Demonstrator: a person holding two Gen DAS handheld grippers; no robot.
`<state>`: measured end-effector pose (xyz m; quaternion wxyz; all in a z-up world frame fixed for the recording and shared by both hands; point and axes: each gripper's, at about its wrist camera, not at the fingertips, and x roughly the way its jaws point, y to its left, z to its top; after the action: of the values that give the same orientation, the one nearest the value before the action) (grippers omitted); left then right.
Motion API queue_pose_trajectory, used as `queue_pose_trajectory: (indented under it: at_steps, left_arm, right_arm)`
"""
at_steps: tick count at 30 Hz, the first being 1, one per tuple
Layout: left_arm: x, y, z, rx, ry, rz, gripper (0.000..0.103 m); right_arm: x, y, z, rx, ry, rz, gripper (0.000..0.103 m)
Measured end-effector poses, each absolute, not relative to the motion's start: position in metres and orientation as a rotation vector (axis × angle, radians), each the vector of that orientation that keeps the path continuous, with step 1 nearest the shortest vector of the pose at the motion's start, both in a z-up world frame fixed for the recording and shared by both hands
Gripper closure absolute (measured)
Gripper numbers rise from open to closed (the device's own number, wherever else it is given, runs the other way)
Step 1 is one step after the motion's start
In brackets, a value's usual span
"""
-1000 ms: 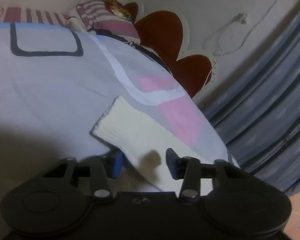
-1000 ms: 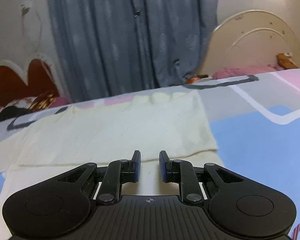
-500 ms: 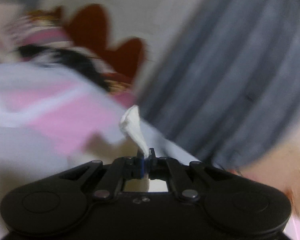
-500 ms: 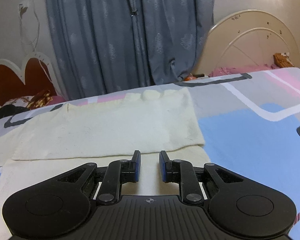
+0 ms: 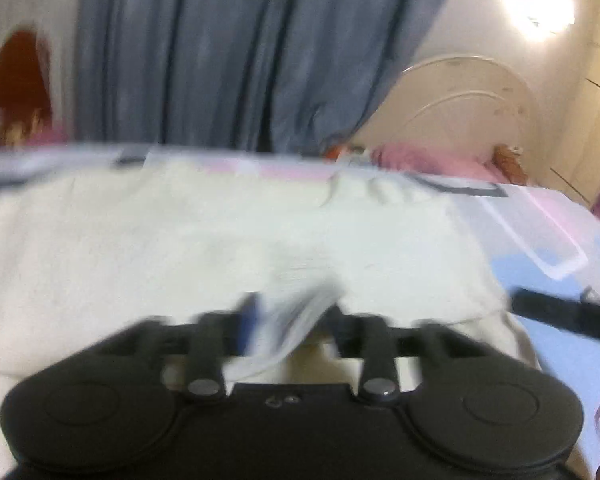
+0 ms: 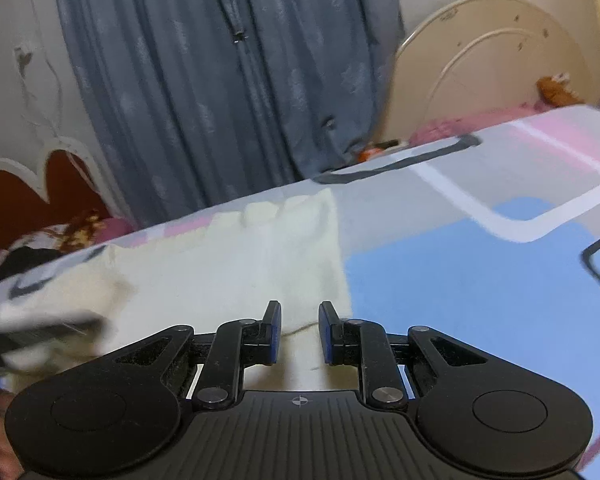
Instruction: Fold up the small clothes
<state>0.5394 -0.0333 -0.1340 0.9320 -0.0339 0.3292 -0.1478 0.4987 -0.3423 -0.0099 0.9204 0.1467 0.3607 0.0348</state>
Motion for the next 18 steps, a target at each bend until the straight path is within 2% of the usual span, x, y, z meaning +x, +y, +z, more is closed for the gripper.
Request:
queue_pose_trajectory:
  at_steps: [1,2,4,5,6,7,12,16,17,18]
  left_arm:
    - [0.529,-0.03,-0.13,-0.056,0.637,-0.293,0.027]
    - [0.519,-0.021,-0.126,-0.049,0.598,-0.266,0.028]
    - [0.499,0.002,-0.121,-0.039,0.564,-0.191,0.035]
    - [0.494,0.02,-0.119,-0.039,0.555,-0.134,0.038]
    - [0.487,0.035,-0.119,-0.042,0.538,-0.083,0.038]
    - [0.478,0.052,-0.119,-0.042,0.516,-0.022,0.038]
    - [0.472,0.11,-0.134,-0.085,0.58,0.112,0.038]
    - [0.48,0.121,-0.14,-0.116,0.618,0.105,0.038]
    - [0.48,0.12,-0.14,-0.117,0.625,0.105,0.039]
    - [0.482,0.125,-0.142,-0.115,0.623,0.103,0.039]
  right_arm:
    - [0.498,-0.34,-0.008,0.3,0.729,0.081,0.043]
    - [0.495,-0.337,-0.006,0.301,0.699,0.098,0.022]
    - [0.495,-0.329,-0.003,0.311,0.682,0.17,0.022]
    - [0.497,-0.324,-0.005,0.325,0.689,0.211,0.03]
    - [0.499,-0.318,-0.007,0.341,0.704,0.247,0.045]
    - [0.503,-0.311,-0.01,0.359,0.727,0.278,0.05]
    - [0.518,-0.275,-0.025,0.408,0.805,0.391,0.051]
    - [0.53,-0.238,-0.032,0.286,0.859,0.394,0.053]
    - [0.531,-0.23,-0.03,0.253,0.853,0.407,0.08]
    - [0.533,-0.225,-0.028,0.237,0.859,0.419,0.098]
